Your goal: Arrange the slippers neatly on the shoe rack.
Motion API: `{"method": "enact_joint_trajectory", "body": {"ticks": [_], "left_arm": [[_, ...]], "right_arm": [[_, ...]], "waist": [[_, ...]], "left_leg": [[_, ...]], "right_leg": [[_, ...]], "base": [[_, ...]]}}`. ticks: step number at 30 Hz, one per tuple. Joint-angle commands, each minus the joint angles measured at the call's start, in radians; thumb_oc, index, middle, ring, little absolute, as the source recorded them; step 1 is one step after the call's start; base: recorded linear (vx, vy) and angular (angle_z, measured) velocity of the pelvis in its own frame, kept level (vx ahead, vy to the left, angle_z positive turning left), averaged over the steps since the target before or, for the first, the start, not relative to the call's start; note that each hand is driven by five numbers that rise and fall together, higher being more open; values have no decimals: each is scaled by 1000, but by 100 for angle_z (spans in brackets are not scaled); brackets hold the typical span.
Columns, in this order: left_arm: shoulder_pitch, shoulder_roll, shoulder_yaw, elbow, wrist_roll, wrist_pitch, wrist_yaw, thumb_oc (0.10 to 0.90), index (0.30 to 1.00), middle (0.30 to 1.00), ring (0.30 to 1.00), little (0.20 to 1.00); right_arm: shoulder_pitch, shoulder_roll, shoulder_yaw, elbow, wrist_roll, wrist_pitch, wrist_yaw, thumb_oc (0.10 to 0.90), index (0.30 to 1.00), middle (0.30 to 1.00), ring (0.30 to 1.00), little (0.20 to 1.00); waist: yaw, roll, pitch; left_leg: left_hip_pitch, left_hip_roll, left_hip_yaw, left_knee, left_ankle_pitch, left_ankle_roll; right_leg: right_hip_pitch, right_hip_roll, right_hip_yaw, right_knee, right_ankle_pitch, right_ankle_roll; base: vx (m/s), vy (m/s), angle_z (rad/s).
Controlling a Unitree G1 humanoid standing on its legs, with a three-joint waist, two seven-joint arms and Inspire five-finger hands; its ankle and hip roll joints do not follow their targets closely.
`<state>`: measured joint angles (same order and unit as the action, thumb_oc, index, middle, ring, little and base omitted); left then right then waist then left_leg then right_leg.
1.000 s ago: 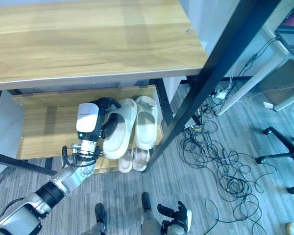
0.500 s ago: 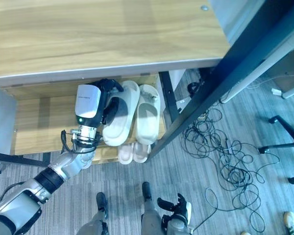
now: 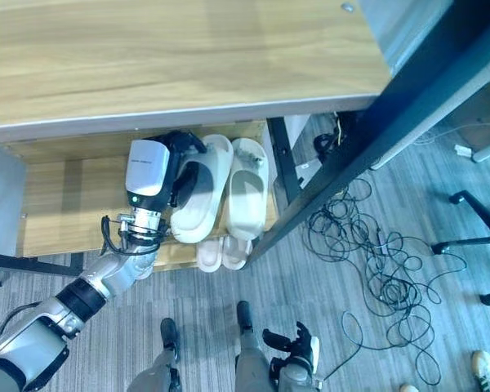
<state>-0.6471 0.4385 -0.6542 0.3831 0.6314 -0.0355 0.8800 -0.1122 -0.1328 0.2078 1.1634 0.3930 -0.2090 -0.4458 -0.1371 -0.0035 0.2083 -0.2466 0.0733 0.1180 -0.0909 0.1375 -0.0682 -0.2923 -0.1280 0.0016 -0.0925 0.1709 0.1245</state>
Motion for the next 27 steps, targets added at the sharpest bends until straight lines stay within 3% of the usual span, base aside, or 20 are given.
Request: {"method": "enact_joint_trajectory", "body": {"ticks": [1, 3, 5, 8, 20, 27], "left_arm": [[-179, -13, 45, -38, 41, -6, -3, 800, 900, 900, 900, 900], [-167, -39, 60, -21, 1, 3, -69, 800, 900, 900, 900, 900], [-126, -60, 101, -45, -92, -36, -98, 800, 900, 900, 900, 900], [-101, -65, 115, -59, -142, -44, -135, 800, 900, 900, 900, 900], [-93, -81, 126, -41, -177, -30, -165, 800, 900, 900, 900, 900], [-23, -76, 182, -121, -293, -70, -209, 800, 900, 900, 900, 900]], "right_arm": [[-8, -7, 19, -31, -16, -27, -39, 800, 900, 900, 900, 900], [-11, -3, 19, -32, -15, -18, -34, 800, 900, 900, 900, 900], [-7, 1, 20, -36, -20, -6, -28, 800, 900, 900, 900, 900], [-7, 4, 15, -27, -21, 4, -30, 800, 900, 900, 900, 900], [-4, 4, 7, -21, -22, 13, -34, 800, 900, 900, 900, 900], [17, 8, -7, -3, -36, 33, -31, 800, 900, 900, 900, 900]], "waist": [[11, -18, 7], [13, -17, 5], [18, -11, 1], [23, -5, -1], [24, 5, -6], [33, 15, -32]], "left_leg": [[23, -12, -9, 4, -120, 17], [34, -13, -11, 4, -122, 19], [47, -15, -10, 4, -126, 21], [52, -18, -10, 4, -127, 23], [57, -20, -10, 4, -125, 24], [88, -19, -15, 4, -130, 23]], "right_leg": [[43, -29, -40, 8, -93, 63], [52, -28, -37, 9, -96, 59], [62, -30, -35, 10, -100, 56], [68, -30, -36, 10, -103, 54], [72, -30, -34, 9, -102, 53], [106, -28, -41, 8, -114, 49]], "base": [[0, 0, 0], [0, 0, 0], [0, 0, 0], [0, 0, 0], [-2, -1, 0], [24, -7, 2]]}}
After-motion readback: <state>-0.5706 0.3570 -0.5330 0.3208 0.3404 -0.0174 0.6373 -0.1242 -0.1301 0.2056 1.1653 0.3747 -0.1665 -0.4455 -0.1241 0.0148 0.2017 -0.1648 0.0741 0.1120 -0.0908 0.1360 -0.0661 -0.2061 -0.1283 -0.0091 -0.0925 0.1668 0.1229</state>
